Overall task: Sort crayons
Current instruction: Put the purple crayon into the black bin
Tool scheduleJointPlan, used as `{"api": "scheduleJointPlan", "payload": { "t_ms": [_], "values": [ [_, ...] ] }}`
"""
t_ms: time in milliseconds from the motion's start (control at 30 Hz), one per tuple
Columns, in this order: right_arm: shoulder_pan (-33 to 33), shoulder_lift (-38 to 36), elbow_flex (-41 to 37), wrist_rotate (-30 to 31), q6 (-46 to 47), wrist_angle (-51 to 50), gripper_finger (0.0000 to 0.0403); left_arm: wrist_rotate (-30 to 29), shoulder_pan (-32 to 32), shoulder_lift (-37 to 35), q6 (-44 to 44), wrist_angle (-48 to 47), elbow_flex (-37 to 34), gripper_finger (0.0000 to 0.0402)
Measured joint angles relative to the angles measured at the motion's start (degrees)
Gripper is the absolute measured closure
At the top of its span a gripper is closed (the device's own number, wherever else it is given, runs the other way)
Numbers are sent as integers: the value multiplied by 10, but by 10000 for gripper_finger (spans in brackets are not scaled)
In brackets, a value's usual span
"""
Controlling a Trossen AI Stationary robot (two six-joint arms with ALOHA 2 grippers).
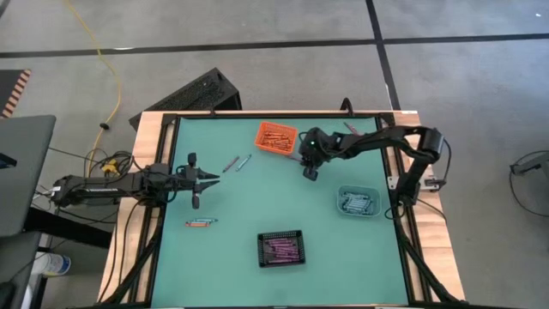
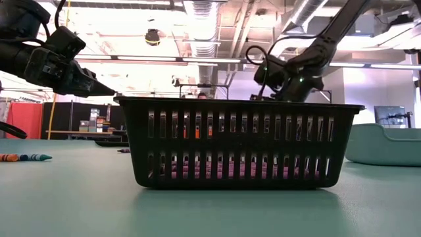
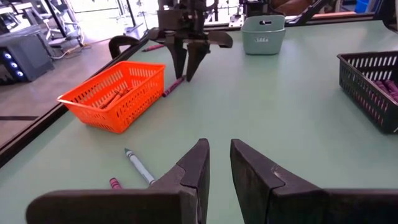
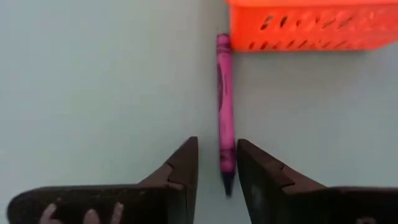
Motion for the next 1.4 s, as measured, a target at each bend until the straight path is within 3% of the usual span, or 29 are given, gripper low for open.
{"api": "scheduleJointPlan", "payload": {
  "t_ms": [300, 600, 767, 967, 1200, 1400],
  "values": [
    [-2, 9, 1, 1, -7, 7, 292, -1, 0, 0, 0, 0, 0, 348],
    [-1, 7, 2, 7, -11, -17, 394, -1, 0, 0, 0, 0, 0, 348],
    [1, 2, 1, 7, -10, -21, 394, -1, 0, 0, 0, 0, 0, 348],
    [18, -53, -2, 6, -9, -98, 400, -1, 0, 0, 0, 0, 0, 348],
    [117, -141, -1, -13, 21, -148, 400, -1, 0, 0, 0, 0, 0, 348],
    [270, -163, -1, 6, 73, -80, 400, -1, 0, 0, 0, 0, 0, 348]
  ]
}}
